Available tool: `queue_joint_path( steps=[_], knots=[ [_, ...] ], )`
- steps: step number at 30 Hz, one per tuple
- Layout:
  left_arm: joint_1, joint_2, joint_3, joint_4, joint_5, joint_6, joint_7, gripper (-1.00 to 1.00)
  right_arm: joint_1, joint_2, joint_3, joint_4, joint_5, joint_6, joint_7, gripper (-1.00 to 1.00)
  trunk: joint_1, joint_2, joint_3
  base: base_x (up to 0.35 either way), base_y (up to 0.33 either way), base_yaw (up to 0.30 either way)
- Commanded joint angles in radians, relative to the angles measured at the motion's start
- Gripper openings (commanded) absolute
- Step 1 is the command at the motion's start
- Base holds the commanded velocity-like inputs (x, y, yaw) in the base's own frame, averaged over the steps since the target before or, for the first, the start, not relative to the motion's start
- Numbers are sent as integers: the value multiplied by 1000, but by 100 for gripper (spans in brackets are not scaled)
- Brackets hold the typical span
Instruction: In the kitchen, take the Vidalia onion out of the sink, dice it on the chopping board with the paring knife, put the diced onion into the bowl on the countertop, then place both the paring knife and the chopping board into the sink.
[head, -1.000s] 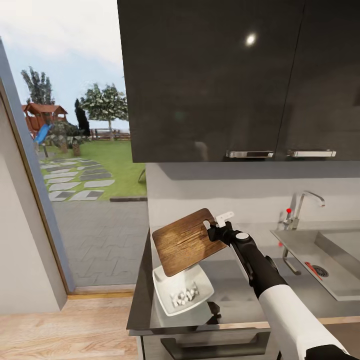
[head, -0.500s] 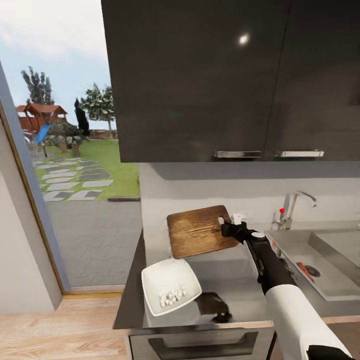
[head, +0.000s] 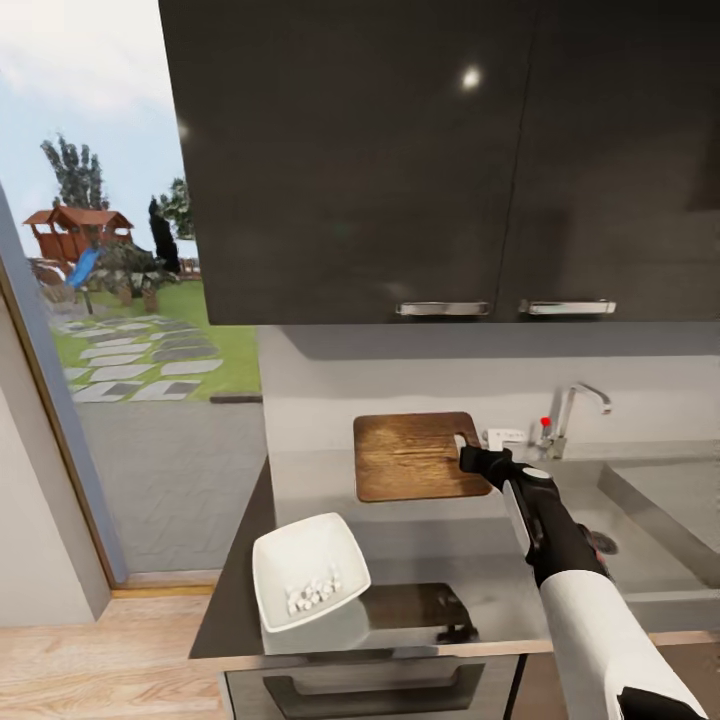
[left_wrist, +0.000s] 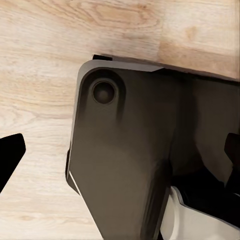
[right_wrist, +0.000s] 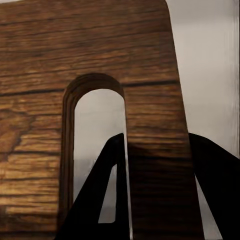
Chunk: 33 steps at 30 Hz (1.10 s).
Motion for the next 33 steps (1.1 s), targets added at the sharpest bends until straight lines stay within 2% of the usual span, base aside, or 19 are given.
queue_joint_path(
  steps=[1, 8, 11, 19, 21, 23, 24, 27, 30, 33],
  knots=[
    [-1, 0, -4, 5, 10, -7, -6, 100, 0, 1, -6, 1, 9, 5, 10, -100, 0, -1, 0, 0, -205, 0],
    [-1, -1, -4, 5, 10, -7, -7, 100, 0, 1, -6, 10, 10, 6, 9, -100, 0, -1, 0, -21, -206, 0],
    [-1, -1, -4, 5, 10, -7, -8, 100, 0, 1, -6, 41, 10, 5, -4, -100, 0, -1, 0, -90, -176, 0],
    [-1, -1, -4, 5, 10, -8, -9, 100, 0, -1, -17, 75, 10, 9, -135, -100, 0, -1, 0, -102, -175, 0],
    [-1, -1, -4, 5, 10, -9, -9, 100, 0, -1, -61, 87, 9, 8, -162, -100, 0, -1, 0, -100, -215, 0],
    [-1, -2, -4, 5, 10, -9, -9, 100, 0, -1, -133, 92, 9, 8, -175, -100, 0, -1, 0, -96, -232, 0],
    [-1, -2, -4, 5, 10, -9, -9, 100, 0, -1, -153, 93, 8, 8, -177, -100, 0, -1, 0, -93, -244, 0],
    [-1, -8, -4, 5, 10, -9, -8, 100, 0, 0, -253, 95, 8, 8, -187, -100, 0, -1, 0, -88, -271, 0],
    [-1, -12, -4, 5, 10, -9, -7, 100, 0, 1, -291, 96, 8, 6, -234, -100, 0, -1, 0, -65, -299, 0],
    [-1, -15, -4, 5, 10, -9, -7, 100, 0, 4, -299, 96, 7, 3, -314, -100, 0, -1, 0, -21, -310, 0]
  ],
)
